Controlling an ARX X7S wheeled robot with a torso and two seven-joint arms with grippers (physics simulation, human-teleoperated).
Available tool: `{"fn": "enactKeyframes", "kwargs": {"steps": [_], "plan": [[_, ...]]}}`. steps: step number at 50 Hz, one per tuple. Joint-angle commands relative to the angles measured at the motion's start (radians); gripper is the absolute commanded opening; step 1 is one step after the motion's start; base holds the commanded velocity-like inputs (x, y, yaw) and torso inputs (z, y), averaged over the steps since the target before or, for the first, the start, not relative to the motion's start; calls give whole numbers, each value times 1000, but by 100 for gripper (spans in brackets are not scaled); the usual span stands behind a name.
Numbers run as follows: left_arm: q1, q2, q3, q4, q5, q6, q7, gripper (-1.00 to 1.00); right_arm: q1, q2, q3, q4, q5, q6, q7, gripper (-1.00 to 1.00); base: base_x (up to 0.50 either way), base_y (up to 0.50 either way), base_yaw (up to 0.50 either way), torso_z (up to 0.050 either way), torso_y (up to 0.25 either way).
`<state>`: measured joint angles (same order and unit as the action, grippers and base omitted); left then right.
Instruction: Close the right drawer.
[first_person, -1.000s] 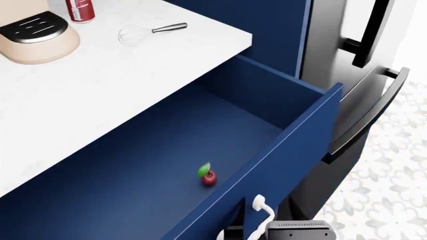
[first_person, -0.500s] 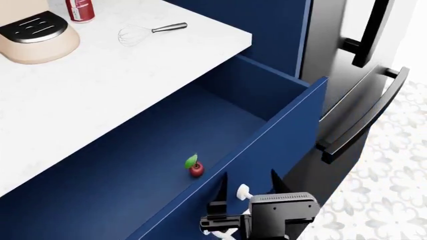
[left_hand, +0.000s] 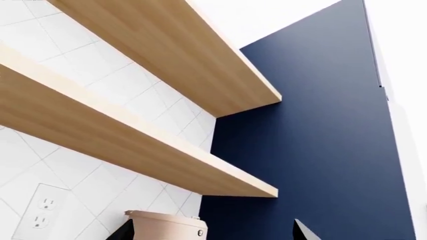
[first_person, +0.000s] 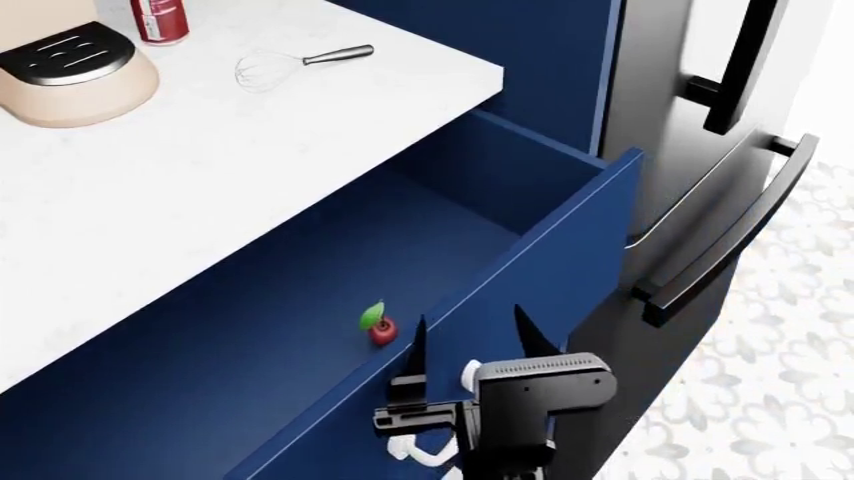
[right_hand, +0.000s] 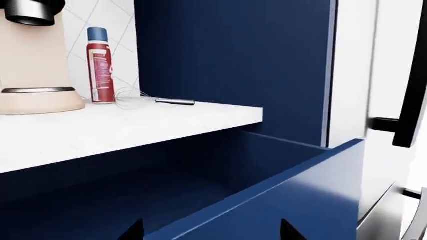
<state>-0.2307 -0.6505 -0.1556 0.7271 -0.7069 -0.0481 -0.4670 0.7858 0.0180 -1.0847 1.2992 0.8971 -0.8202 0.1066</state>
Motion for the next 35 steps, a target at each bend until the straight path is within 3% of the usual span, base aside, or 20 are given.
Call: {"fn": "enactKeyframes", "kwargs": {"steps": [1,4,9,13,16,21,27,29,35], "plan": [[9,-1,-2,-10,11,7,7,100,34,-18,-158,-31,56,-30,-8,100,0,0,0,0,0],[6,2,5,-8,11,6,6,100,49,-16,-168,-37,59,-39,3,100,0,0,0,0,0],[10,2,3,1,4,5,3,100,106,217,-271,-530,-87,86,327,100,0,0,0,0,2],[13,-3,-4,16,-10,1,-5,100,195,348,-314,-855,-179,214,495,100,0,0,0,0,0],[15,-5,-7,21,-16,0,-8,100,227,385,-321,-954,-207,259,544,100,0,0,0,0,0],[21,-15,-21,45,-41,-6,-19,100,442,521,-336,-1391,-294,528,708,100,0,0,0,0,0],[14,-24,-30,58,-63,-14,-31,100,711,588,-316,-1731,-295,848,791,100,0,0,0,0,0],[7,-28,-34,69,-79,-19,-41,100,870,602,-290,-1884,-247,1024,821,100,0,0,0,0,0],[5,-37,-36,93,-107,-27,-51,100,1107,602,-212,-2035,-82,1243,856,100,0,0,0,0,0]]}}
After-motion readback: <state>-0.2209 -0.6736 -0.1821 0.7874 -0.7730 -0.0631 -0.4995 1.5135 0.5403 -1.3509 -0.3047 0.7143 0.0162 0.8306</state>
